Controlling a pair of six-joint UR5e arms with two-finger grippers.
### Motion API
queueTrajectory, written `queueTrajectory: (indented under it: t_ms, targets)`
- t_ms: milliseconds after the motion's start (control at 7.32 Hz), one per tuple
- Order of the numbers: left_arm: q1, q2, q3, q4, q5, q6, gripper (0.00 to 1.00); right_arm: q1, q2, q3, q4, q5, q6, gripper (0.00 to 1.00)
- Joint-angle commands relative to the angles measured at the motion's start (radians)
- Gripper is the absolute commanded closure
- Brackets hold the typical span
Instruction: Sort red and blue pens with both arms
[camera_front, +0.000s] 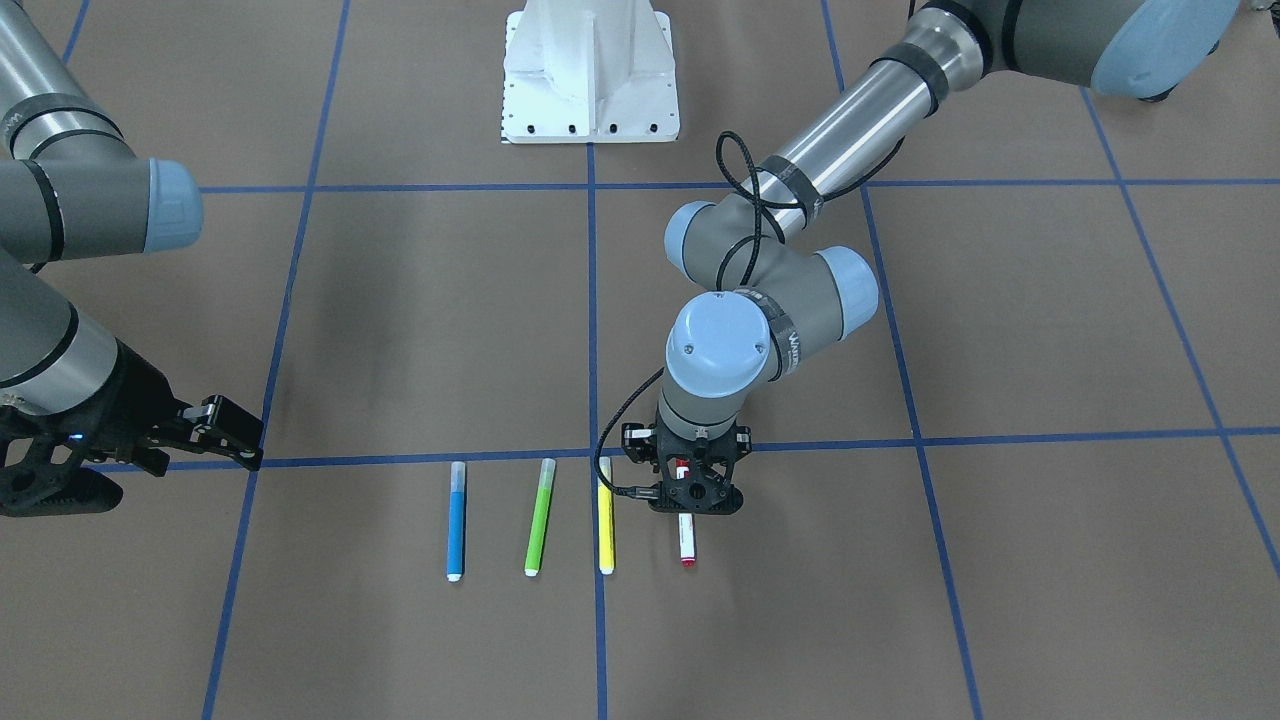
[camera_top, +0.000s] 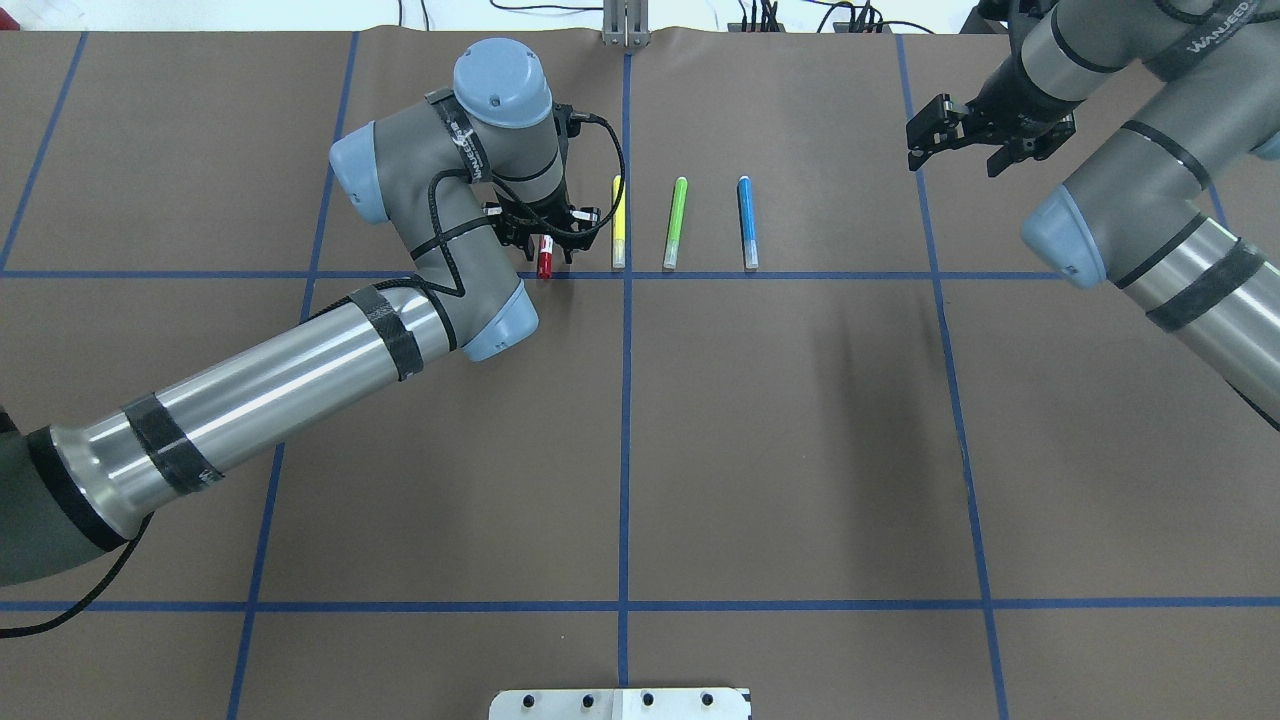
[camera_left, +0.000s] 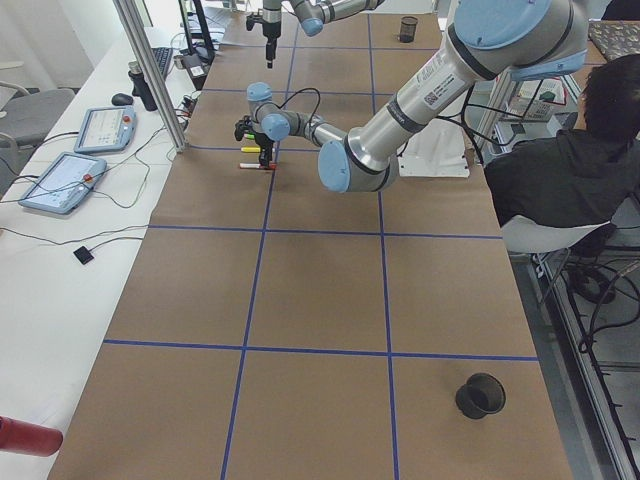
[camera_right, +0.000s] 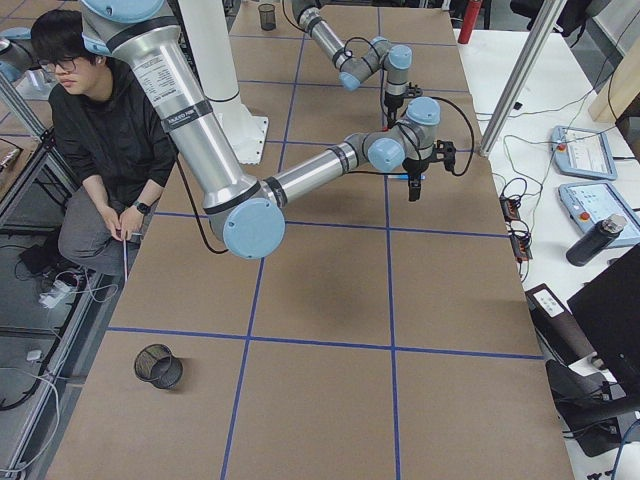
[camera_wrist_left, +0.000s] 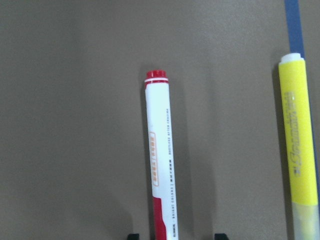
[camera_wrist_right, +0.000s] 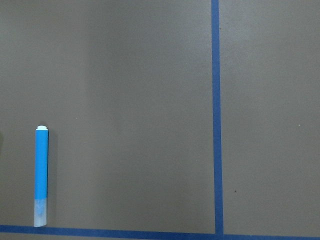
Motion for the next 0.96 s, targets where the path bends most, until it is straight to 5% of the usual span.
queueTrajectory:
  t_ms: [0, 273, 546, 820]
  targets:
    - [0.0, 0.0, 0.008, -0.001, 0.0, 0.0, 0.47, 0.0, -0.001, 0.0, 0.0, 0.0, 0.005, 0.01]
    - [0.0, 0.0, 0.012, -0.001, 0.0, 0.0, 0.52, 0.0, -0.001, 0.002, 0.0, 0.0, 0.006, 0.01]
    - [0.002, 0.0, 0.013, 0.001, 0.0, 0.0, 0.91, 0.003, -0.001, 0.017, 0.0, 0.002, 0.024, 0.01]
    - [-0.001, -0.001, -0.01, 0.004, -0.002, -0.022, 1.0, 0.002, -0.001, 0.022, 0.0, 0.002, 0.037, 0.01]
